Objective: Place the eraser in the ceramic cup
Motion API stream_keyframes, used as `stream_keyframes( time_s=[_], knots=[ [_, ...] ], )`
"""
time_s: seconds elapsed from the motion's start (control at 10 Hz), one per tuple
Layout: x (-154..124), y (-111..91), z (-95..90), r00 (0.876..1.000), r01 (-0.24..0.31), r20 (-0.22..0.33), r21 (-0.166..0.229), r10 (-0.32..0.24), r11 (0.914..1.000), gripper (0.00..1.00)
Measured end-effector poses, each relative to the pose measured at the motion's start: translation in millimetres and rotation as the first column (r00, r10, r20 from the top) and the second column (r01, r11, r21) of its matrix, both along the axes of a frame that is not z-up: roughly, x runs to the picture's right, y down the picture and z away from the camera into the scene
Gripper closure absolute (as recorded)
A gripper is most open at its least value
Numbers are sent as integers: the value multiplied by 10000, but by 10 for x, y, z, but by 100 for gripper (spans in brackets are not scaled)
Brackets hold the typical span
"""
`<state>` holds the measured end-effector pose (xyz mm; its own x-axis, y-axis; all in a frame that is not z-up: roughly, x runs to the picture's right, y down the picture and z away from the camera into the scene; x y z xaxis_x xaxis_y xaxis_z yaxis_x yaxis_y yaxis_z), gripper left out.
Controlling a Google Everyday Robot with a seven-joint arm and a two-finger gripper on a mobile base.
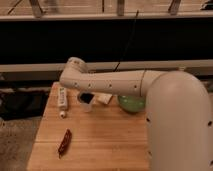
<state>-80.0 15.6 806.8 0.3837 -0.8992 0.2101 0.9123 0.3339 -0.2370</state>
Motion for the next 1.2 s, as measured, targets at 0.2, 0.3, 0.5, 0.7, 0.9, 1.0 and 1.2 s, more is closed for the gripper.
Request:
stream_keyframes(
  time_s=[0.2,0.3,0.5,0.7,0.9,1.0,1.2],
  knots=[
    [-4,-5,3,10000,22,18,21,-22,10000,87],
    [-4,-6,5,10000,29,23,32,-30,10000,87],
    [-6,-7,9,10000,53,36,57,-53,10000,81],
    [-5,-6,19,10000,74,48,64,-74,10000,81],
    [-4,-13,24,9999,97,59,88,-97,9999,83],
    [-4,-19,28,9999,108,67,105,-109,9999,87],
    [0,-23,35,9999,119,72,118,-119,9999,87]
  ],
)
